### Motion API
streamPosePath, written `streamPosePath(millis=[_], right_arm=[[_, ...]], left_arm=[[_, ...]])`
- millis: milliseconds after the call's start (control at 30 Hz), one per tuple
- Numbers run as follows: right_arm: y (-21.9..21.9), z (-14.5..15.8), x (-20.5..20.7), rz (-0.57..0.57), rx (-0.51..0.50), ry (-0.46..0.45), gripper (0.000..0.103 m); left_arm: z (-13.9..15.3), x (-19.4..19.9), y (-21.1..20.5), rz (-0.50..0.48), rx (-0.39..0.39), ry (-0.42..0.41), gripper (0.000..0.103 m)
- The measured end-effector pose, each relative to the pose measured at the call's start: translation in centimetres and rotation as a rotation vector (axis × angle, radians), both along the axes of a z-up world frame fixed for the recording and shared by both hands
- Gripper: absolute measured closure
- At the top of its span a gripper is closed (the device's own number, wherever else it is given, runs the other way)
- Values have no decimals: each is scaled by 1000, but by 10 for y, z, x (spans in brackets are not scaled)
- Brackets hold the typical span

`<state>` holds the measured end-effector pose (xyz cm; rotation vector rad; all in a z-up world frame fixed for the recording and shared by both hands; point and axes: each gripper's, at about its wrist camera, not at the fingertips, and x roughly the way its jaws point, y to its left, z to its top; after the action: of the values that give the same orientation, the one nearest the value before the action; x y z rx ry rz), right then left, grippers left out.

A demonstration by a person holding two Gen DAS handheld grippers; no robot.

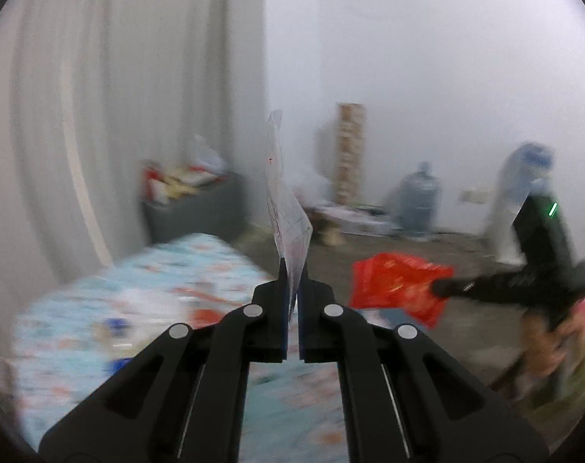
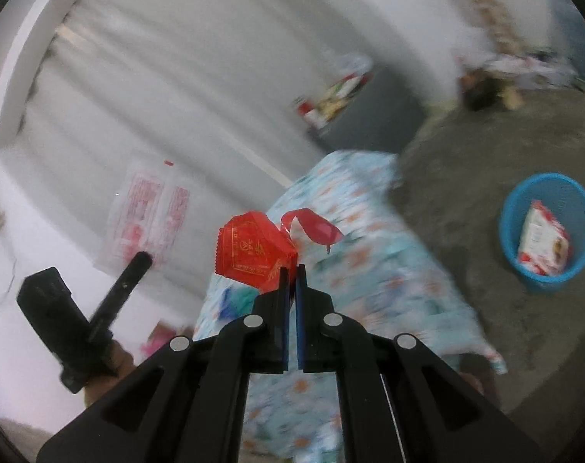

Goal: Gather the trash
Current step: 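Carry the plastic bag and red packet over the wastebasket and open both grippers, then move both open grippers back over the floral bed cover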

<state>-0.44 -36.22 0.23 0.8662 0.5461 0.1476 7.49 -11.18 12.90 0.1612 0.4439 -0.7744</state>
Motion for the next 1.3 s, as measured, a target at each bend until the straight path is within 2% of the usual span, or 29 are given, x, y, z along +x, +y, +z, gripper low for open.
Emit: streamPosePath(millis=[167, 233, 367, 500, 567, 667, 800, 867, 900, 933, 967, 1000, 1100, 1200, 1300], right_arm=[[-60, -27, -18, -205, 32, 70, 100], [-82, -42, -22, -283, 51, 96, 100], [-127, -80, -29, -444, 102, 172, 100], [-162, -132, -19, -584, 144, 269, 100], [-177, -154, -16, -633, 172, 321, 100], [-196, -186, -4, -685, 178, 382, 100], [-223, -226, 18, -710, 196, 449, 98], [-234, -242, 25, -708, 188, 466, 95], [-241, -253, 33, -687, 189, 474, 83], [-245, -265, 41, -668, 197, 489, 60], [-248, -277, 45, -671, 203, 514, 52], [-251, -286, 47, -683, 202, 544, 48], [-249, -301, 40, -704, 243, 595, 46], [-245, -299, 28, -736, 272, 570, 39], [-237, -279, 20, -760, 242, 544, 36]], left_arm=[[-16, 29, -98, -188, -15, 159, 101], [-29, 37, -138, -249, 10, 210, 101], [-78, 56, -229, -352, 97, 369, 101], [-130, 63, -307, -414, 223, 450, 101], [-160, 67, -342, -448, 272, 519, 101], [-198, 74, -379, -454, 343, 543, 101], [-240, 97, -402, -448, 396, 606, 100], [-256, 105, -408, -440, 423, 615, 88], [-264, 110, -412, -426, 447, 620, 62], [-270, 115, -415, -407, 465, 624, 44], [-275, 119, -415, -387, 465, 618, 43], [-277, 121, -412, -374, 459, 609, 43], [-270, 124, -403, -360, 444, 627, 43], [-254, 122, -393, -352, 421, 607, 39], [-226, 116, -380, -349, 389, 583, 38]])
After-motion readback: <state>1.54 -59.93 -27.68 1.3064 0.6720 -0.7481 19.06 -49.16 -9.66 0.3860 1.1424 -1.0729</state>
